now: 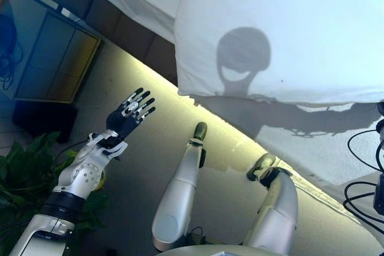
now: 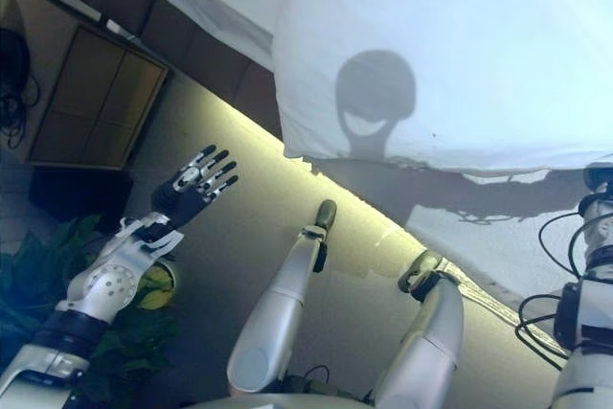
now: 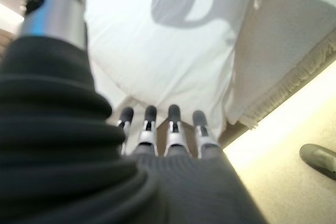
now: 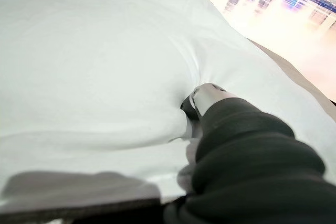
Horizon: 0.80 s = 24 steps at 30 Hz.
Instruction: Make the bed neatly
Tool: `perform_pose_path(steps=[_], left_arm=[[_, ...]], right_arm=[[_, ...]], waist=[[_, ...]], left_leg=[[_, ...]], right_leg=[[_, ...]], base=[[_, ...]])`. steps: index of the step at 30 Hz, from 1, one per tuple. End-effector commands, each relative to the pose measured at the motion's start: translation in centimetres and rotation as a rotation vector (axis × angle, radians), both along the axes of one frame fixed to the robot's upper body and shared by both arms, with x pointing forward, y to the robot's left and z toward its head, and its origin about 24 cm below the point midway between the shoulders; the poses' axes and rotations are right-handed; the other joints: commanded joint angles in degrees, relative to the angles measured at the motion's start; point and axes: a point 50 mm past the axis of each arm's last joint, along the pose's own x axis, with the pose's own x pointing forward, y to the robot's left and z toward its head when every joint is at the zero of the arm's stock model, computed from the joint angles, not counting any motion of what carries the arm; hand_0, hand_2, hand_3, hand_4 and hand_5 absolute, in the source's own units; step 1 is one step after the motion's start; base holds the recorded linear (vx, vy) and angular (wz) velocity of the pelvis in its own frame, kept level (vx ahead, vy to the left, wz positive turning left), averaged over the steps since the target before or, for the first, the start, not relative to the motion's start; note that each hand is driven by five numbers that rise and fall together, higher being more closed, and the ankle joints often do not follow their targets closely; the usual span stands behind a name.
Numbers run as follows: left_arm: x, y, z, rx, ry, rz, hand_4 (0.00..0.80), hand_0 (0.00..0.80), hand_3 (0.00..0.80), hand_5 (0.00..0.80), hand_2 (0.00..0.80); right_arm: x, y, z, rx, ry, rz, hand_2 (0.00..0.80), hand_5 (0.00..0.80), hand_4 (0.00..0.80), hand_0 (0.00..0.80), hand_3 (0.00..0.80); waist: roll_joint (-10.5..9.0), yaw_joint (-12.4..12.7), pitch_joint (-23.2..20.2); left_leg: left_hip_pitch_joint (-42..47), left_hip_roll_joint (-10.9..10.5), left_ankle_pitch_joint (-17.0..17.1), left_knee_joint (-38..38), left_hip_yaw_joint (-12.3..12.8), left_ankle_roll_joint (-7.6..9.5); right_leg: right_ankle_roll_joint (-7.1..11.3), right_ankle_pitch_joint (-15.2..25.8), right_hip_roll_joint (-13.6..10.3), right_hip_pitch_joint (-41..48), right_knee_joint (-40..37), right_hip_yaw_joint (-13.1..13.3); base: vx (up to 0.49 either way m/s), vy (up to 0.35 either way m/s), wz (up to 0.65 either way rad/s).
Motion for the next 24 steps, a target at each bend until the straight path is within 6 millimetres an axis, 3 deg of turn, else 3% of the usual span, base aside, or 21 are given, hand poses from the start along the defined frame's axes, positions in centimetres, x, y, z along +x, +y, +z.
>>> perform_pose_path(steps=[1,7,11,18,20,22,24], left_arm=[[0.4,0.4,1.5,-0.064,-0.084,0.044,0.0,0.0,0.0,0.0,0.0],[0.2,-0.5,0.3,-0.096,-0.031,0.085,0.0,0.0,0.0,0.0,0.0],[0.0,-1.5,-0.8,-0.092,-0.009,0.106,0.0,0.0,0.0,0.0,0.0],[0.6,-3.7,-1.6,-0.127,0.044,0.09,0.0,0.0,0.0,0.0,0.0],[0.7,-4.5,-2.1,-0.155,0.073,0.088,0.0,0.0,0.0,0.0,0.0],[0.8,-5.8,-2.8,-0.194,0.125,0.089,0.0,0.0,0.0,0.0,0.0],[0.6,-6.5,-3.4,-0.195,0.159,0.077,0.0,0.0,0.0,0.0,0.0]], right_arm=[[-0.4,0.6,-1.7,-0.064,0.015,0.016,0.8,0.8,0.8,0.8,0.8],[0.1,2.8,-4.5,-0.202,0.145,0.116,0.8,0.8,0.8,0.8,0.8],[0.6,5.9,-7.5,-0.254,0.208,0.239,0.8,0.8,0.8,0.8,0.8],[2.0,12.4,-10.4,-0.261,0.221,0.412,0.8,0.8,0.8,0.8,0.8],[2.4,14.9,-11.2,-0.284,0.24,0.486,0.8,0.8,0.8,0.8,0.8],[2.5,18.7,-12.2,-0.321,0.258,0.58,0.8,0.8,0.8,0.8,0.8],[2.5,20.6,-12.4,-0.333,0.257,0.616,0.8,0.8,0.8,0.8,0.8]], waist=[[0.16,-0.62,-1.53],[-0.49,-1.51,-2.2],[-1.59,-2.32,-2.58],[-3.06,-3.25,-2.7],[-3.42,-3.72,-2.75],[-3.98,-4.21,-3.09],[-4.27,-4.5,-3.49]], left_leg=[[0.47,0.29,6.44,-4.83,2.56,2.84],[4.21,0.74,5.95,-6.32,2.72,2.89],[7.69,1.2,5.78,-7.88,2.75,2.77],[11.54,2.13,6.13,-8.43,3.17,2.93],[12.79,2.24,6.0,-8.7,3.07,2.93],[15.07,2.39,5.85,-9.37,2.85,2.9],[16.71,2.53,5.85,-10.08,2.75,2.72]], right_leg=[[6.49,13.74,0.7,0.22,-7.46,1.62],[6.63,14.4,1.17,3.82,-10.56,1.04],[6.49,14.93,1.8,7.59,-13.16,0.46],[4.98,15.76,2.48,12.61,-14.73,-1.18],[4.81,15.79,2.93,13.94,-15.24,-1.23],[4.62,15.65,3.54,16.21,-16.16,-1.22],[4.55,15.54,3.98,17.93,-17.02,-1.22]], base=[[-0.019,0.07,-0.03],[0.006,0.069,-0.13],[0.025,0.035,-0.13],[0.013,0.014,-0.13],[0.045,0.017,-0.05],[0.072,0.031,-0.1],[0.097,0.025,-0.1]])
